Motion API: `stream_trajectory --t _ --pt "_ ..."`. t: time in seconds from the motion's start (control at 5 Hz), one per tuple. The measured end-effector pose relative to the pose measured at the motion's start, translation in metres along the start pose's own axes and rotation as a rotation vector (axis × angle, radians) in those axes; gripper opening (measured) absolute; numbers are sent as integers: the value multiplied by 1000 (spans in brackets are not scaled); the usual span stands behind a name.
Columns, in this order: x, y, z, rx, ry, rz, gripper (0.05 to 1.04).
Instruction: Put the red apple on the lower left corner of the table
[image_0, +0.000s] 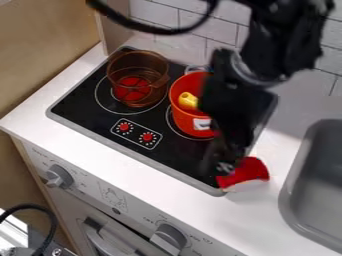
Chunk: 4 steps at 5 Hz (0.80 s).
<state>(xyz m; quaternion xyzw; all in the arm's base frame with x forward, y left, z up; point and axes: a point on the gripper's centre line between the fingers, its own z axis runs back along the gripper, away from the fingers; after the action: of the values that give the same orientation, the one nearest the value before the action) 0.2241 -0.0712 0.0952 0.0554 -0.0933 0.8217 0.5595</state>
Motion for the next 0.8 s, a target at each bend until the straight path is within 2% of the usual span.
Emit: stream_trajectory --t 0.2,0.6,0.8 --pt "24 -3 9 -96 -2 -98 1001" --pt "76 -18 6 -200 54 -402 1001" --pt "88 -26 5 -158 58 -411 1001"
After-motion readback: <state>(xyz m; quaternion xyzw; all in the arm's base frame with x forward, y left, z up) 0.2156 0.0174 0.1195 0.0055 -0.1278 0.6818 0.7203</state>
